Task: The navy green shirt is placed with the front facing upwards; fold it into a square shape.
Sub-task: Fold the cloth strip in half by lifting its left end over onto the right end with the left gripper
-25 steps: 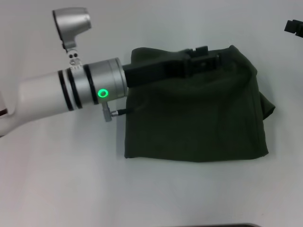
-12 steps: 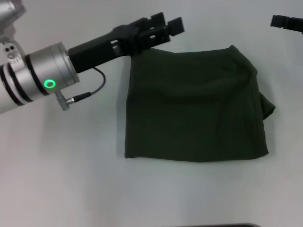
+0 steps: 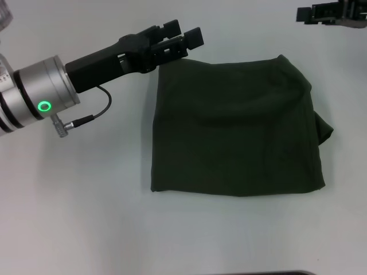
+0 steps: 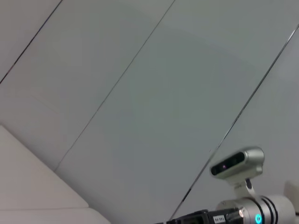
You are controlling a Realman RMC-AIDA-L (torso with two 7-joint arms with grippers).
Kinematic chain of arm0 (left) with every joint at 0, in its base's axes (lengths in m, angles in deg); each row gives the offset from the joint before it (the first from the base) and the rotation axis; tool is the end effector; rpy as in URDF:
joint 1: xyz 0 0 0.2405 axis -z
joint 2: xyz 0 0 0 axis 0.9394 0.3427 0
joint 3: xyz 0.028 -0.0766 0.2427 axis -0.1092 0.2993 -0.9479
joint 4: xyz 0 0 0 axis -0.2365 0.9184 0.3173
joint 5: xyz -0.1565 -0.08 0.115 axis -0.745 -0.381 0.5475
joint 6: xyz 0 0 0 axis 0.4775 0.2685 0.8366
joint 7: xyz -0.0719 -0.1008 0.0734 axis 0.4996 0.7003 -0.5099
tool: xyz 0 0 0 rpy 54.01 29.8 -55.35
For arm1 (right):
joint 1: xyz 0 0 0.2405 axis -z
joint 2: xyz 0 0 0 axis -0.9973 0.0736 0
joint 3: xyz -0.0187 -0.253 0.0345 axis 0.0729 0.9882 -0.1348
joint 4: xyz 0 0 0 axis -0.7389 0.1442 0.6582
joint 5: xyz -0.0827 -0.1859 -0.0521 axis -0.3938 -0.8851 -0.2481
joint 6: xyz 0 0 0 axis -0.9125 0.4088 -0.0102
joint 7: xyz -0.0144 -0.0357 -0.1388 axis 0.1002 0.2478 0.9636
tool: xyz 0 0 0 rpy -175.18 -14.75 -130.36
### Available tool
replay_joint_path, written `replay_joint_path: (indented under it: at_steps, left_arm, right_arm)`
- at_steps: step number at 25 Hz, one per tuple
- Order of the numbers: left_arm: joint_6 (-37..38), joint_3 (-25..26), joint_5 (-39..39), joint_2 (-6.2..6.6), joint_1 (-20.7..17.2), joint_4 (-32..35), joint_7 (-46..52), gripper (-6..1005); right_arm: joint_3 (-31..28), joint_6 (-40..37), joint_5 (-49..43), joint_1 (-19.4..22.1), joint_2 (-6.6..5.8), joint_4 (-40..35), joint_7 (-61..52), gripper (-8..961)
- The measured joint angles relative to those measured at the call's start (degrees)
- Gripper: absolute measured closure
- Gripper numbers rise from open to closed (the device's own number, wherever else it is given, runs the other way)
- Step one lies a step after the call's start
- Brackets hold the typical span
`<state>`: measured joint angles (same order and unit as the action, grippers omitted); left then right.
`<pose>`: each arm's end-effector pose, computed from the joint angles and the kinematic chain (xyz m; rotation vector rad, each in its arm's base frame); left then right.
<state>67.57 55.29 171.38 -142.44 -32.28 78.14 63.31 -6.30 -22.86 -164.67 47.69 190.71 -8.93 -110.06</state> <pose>-0.2035 0.3365 -0.0436 -2.5395 -1.0035 -1.3217 0.2667 0.3971 0.0861 -2.3211 1.4600 0.6240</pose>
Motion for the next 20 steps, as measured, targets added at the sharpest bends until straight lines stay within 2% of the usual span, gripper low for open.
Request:
replay_joint_path:
  at_steps: [7,16,20]
  left_arm:
    - [0.0,-0.7,0.3,0.3,-1.0,1.0,0.0,52]
    - [-0.9,-2.2,0.3,0.45,-3.3,3.7,0.0,52]
    - [-1.2,-2.2,0.3,0.47,-3.7,4.0,-0.3,52]
  right_arm:
    - [1.8,-1.8,-6.8,-4.0,-0.58,-0.1,-9.3,556]
    - [3.9,-4.1,-10.9,-4.8,-1.11,-0.2,-18.7,388]
    - [5.1,-4.5,-11.8,-5.0,-1.14,-0.2,-22.2,393]
